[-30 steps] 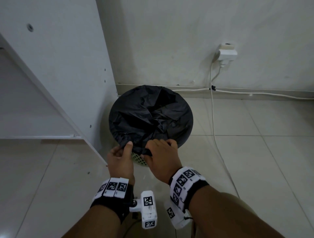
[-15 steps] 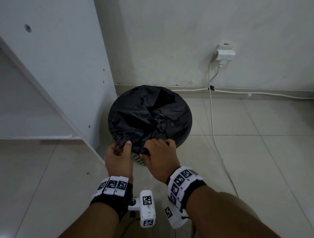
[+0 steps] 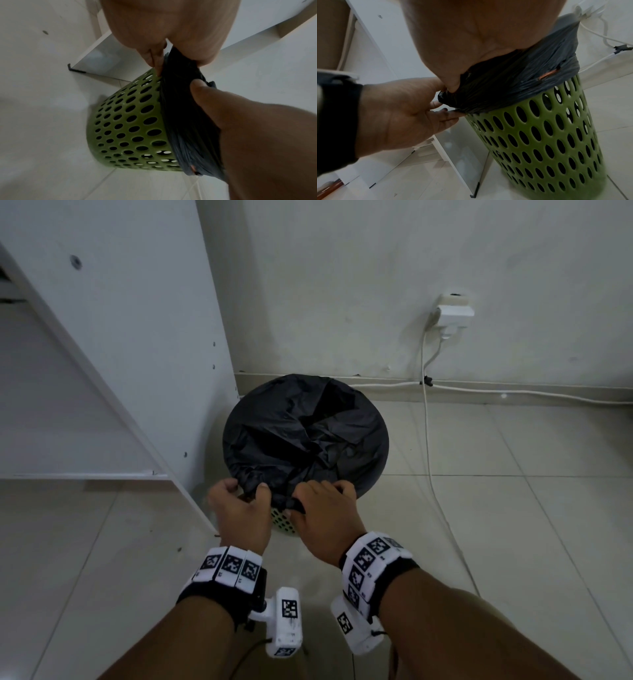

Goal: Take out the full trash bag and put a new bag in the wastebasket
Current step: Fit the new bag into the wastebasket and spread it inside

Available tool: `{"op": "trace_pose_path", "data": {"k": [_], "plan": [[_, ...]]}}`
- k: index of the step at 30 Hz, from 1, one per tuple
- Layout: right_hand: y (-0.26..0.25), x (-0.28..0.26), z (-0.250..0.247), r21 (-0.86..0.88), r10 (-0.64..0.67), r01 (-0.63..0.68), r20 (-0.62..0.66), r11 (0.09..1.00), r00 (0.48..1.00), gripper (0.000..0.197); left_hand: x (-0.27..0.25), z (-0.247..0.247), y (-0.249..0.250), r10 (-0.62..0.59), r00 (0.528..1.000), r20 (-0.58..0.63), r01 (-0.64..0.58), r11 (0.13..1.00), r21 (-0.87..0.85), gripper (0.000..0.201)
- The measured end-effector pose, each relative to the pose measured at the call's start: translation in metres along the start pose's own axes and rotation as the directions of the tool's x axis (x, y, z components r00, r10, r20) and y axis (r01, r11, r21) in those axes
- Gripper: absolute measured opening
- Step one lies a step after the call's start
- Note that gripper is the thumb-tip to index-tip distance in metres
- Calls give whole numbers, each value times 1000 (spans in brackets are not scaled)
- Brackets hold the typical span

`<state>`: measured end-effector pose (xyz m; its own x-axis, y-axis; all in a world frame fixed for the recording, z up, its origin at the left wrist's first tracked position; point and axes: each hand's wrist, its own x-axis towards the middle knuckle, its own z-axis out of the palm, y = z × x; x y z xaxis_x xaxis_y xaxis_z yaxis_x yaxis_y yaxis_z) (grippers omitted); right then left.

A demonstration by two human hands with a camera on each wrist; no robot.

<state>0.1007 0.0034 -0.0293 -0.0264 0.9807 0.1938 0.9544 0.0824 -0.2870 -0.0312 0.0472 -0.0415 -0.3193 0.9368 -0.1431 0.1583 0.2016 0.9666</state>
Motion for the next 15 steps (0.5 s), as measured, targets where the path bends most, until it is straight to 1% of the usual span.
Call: {"op": "trace_pose_path", "data": {"k": [2,4,7,9,10,11,12,13,14,15], "plan": [[1,0,-1,5,0,0,9,1000,1000,20,1,0,0,23,1000,8,-23,1000,19,40],[1,0,-3,24,-1,0,44,1000,999,21,-2,1,1,7,1000,-19,-6,1000,19,42],[4,1,-6,73,-13,7,74,997,997,29,-10,-1,3,-90,994,-62,88,996,-34,52],[6,3,-11,206,-14,-2,75,979,997,38,-10,-4,1,-139,988,-73,139,990,-11,58],[9,3,-13,306,-17,8,28,952,999,37,-11,-5,1,-153,986,-64,154,988,3,58],[13,2,-15,368,-7,32,-69,929,998,32,-11,-6,1,-166,985,-50,167,986,7,57],[18,2,-16,384,36,39,-188,923,982,27,-12,-8,2,-179,983,-30,179,984,3,53],[24,0,-17,372,125,-8,-291,928,949,28,-12,-9,4,-197,980,6,197,980,-11,48],[29,-2,-17,387,250,-100,-360,917,899,35,-13,-10,6,-207,978,34,208,978,-27,42],[33,-4,-19,453,409,-220,-378,864,831,44,-11,-11,6,-209,976,67,212,976,-40,39]]}}
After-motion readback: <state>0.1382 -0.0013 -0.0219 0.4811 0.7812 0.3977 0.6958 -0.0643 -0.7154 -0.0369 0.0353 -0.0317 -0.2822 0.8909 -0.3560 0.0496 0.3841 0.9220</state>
